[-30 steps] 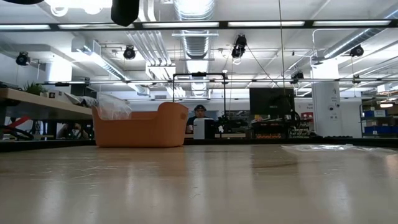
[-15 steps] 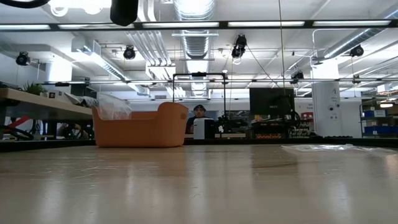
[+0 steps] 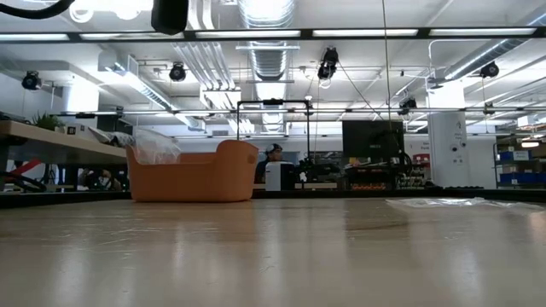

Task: Roll bandage
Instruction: Roll the white bandage

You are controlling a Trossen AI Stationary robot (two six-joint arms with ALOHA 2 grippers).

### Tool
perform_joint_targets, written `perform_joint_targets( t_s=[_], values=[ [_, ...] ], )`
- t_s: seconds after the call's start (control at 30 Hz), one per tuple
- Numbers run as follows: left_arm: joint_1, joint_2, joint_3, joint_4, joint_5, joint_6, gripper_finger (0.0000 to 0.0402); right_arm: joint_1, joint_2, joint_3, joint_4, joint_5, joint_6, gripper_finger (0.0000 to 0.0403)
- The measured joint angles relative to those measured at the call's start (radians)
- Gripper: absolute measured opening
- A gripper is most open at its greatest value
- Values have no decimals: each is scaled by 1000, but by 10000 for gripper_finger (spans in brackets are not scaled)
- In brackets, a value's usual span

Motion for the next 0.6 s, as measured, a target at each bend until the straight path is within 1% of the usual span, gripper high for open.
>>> perform_joint_targets(
  t_s=[0.13,0.3,0.47,0.53,0.6],
  values=[
    [0,0,0,1,33,2,27,3,0,0,17,2,-38,92],
    [2,0,0,0,37,3,3,7,0,0,33,7,-66,97],
    [2,0,13,1,29,10,9,7,-7,0,39,7,-72,92],
    [0,0,12,34,35,11,8,12,-7,0,69,7,-75,91],
    [-8,0,-3,125,61,26,3,23,-7,0,118,7,-97,93]
  ],
)
